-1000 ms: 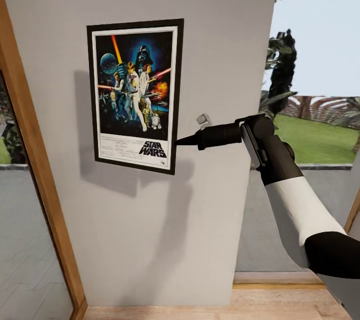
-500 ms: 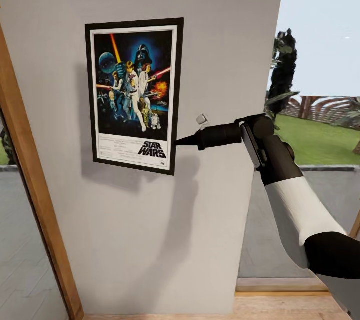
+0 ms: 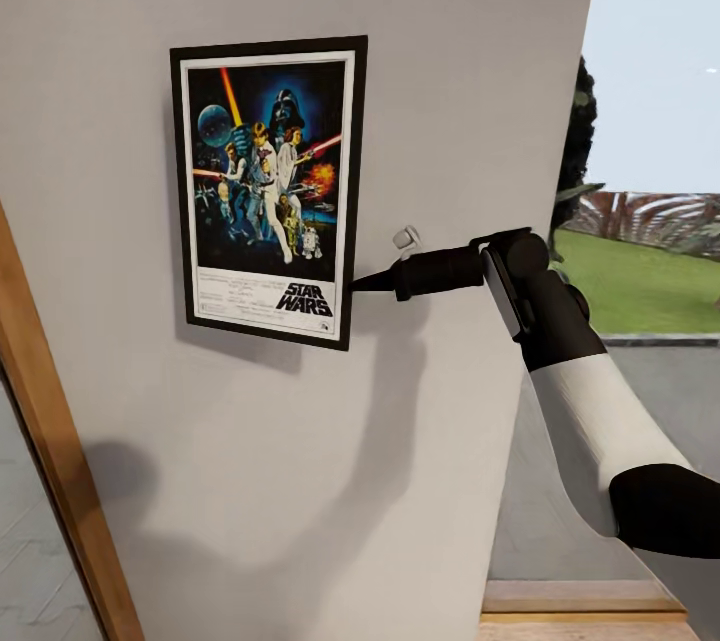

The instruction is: Pick up the poster from the kitchen countertop and hang it on one of the wall nails in the kitchen.

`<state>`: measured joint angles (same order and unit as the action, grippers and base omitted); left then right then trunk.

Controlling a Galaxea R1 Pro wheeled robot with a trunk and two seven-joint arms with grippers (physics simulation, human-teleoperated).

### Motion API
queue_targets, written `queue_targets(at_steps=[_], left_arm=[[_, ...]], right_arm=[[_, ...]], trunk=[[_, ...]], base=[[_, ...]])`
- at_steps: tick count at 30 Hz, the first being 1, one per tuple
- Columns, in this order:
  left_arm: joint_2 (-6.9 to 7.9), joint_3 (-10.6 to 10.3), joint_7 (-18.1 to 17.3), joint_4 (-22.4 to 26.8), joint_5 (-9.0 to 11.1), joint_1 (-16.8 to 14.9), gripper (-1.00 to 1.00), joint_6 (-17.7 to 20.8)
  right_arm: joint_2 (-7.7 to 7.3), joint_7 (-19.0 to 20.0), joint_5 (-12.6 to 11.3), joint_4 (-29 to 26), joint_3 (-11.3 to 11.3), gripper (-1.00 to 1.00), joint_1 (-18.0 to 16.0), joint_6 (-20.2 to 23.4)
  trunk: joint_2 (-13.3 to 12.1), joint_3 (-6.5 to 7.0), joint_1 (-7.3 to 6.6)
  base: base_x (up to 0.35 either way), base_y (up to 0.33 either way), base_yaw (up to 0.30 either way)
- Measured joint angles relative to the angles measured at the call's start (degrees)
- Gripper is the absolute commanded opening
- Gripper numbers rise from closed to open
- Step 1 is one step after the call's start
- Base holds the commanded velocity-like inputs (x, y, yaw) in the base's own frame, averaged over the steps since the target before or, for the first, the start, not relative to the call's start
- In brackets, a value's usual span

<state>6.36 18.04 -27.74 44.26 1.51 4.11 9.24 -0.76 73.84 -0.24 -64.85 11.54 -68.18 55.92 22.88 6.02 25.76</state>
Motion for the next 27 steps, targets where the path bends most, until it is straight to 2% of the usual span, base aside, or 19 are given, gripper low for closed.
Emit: queue_targets(at_steps=[17, 27], left_arm=[[0.0, 0.0, 0.0, 0.0, 0.0, 0.0, 1.0, 0.0], [0.0, 0.0, 0.0, 0.0, 0.0, 0.0, 1.0, 0.01]], right_arm=[[0.0, 0.0, -0.03, 0.0, 0.0, -1.0, 0.0, 0.0], [0.0, 0.0, -0.01, 0.0, 0.0, -1.0, 0.0, 0.0]], trunk=[[0.0, 0.0, 0.0], [0.01, 0.0, -0.02]], base=[[0.009, 0.0, 0.0], [0.233, 0.0, 0.0]])
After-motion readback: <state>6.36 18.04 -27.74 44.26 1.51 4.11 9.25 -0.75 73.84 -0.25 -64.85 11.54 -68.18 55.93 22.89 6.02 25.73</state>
